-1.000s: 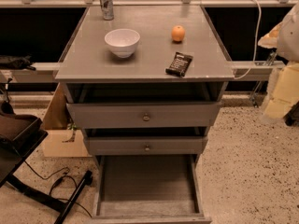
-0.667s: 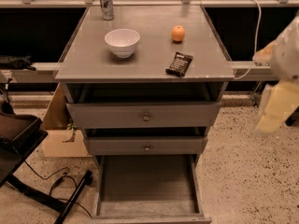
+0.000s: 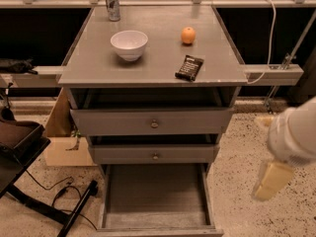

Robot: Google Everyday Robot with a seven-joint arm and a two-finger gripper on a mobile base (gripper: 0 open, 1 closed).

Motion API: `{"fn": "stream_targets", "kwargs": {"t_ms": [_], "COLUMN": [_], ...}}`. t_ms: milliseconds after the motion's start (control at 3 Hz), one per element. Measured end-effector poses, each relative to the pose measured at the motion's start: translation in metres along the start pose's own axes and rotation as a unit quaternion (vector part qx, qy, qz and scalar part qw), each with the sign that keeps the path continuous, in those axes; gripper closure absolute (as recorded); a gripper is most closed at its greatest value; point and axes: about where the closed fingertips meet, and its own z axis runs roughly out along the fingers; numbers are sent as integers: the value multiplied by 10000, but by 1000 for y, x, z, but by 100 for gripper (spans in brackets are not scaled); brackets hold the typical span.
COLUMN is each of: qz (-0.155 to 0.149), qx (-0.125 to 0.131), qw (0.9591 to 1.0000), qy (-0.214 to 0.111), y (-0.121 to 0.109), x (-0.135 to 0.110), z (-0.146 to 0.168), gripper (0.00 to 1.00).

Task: Close bottom drawer

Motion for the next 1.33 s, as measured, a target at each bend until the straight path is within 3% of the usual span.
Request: {"fn": "stream_targets", "kwargs": {"t_ms": [333, 667, 1000, 1333], "qz": [282, 523, 765, 769], "qx": [-426, -671, -929, -911], "qw": [9985, 9961, 9925, 9927], "qy": [195, 255, 209, 208], "y": [37, 50, 65, 64], "x": [53, 80, 97, 97], "z": [133, 202, 243, 248], "gripper": [0, 0, 0, 0]}}
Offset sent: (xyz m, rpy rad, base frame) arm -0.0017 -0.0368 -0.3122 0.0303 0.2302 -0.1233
